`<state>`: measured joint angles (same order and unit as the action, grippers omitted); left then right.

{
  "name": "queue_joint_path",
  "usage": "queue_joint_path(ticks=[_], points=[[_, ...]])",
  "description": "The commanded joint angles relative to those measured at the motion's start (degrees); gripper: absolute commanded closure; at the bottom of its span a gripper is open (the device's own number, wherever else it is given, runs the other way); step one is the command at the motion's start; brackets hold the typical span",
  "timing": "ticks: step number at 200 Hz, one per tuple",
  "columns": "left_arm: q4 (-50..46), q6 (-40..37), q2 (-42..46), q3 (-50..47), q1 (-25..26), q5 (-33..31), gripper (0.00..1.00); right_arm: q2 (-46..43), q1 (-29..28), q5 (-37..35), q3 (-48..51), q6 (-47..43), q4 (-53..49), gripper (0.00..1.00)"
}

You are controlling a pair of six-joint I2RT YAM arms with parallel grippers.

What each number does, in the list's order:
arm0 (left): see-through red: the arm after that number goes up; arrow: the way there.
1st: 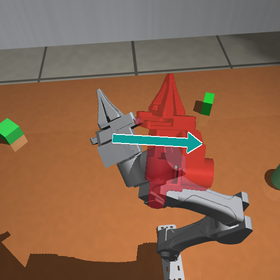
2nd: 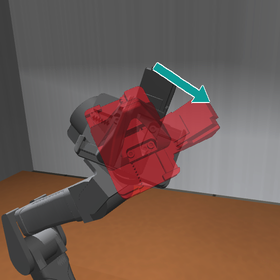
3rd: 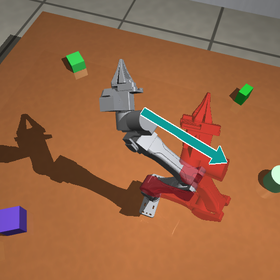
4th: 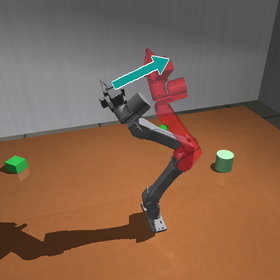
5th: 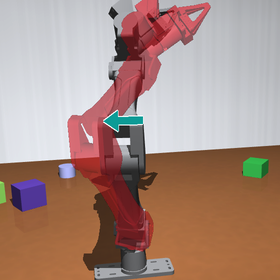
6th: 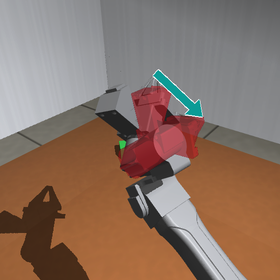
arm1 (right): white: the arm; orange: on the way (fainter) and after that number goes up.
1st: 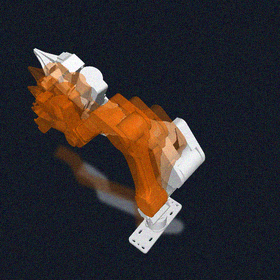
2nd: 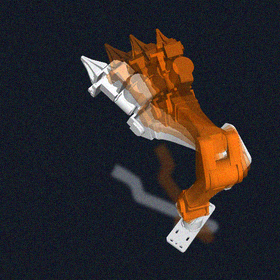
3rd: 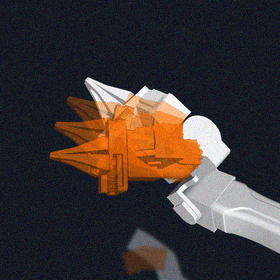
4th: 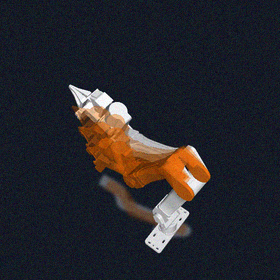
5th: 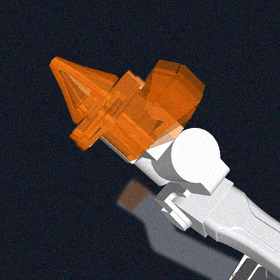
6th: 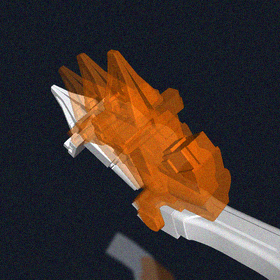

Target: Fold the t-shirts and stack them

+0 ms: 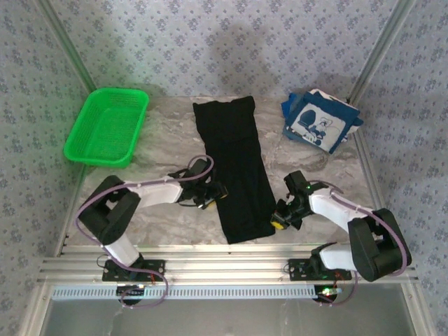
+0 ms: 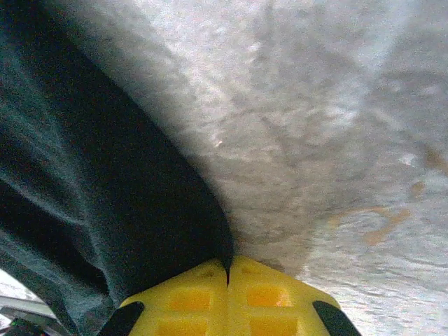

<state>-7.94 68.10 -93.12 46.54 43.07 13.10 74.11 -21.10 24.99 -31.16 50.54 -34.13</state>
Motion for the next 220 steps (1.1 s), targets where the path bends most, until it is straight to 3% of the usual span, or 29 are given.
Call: queue_joint_path(ticks=[1,45,95,149,220], points=[[-7.96,1.63,6.47,-3.44,2.37,-1.11,0.39,-0.07,-1.41,1.31,0.35,4.30,2.36,0.96],[-10.86,9.84,12.57,-8.67,10.66,-2.18,0.36,1.71,-2.14,2.12,-0.24,5.01,4.88,0.97],[1.16,18.04,5.60,-9.34,18.06,-0.96,0.37,3.40,-2.82,2.38,-1.49,4.81,5.26,0.98],[6.86,21.84,2.92,-7.04,22.06,-1.13,0.40,2.72,-3.37,2.38,-1.36,4.16,4.48,1.00],[3.64,22.40,3.33,-3.80,24.88,-1.26,0.42,1.57,-3.28,2.60,-0.66,2.94,3.76,1.00]])
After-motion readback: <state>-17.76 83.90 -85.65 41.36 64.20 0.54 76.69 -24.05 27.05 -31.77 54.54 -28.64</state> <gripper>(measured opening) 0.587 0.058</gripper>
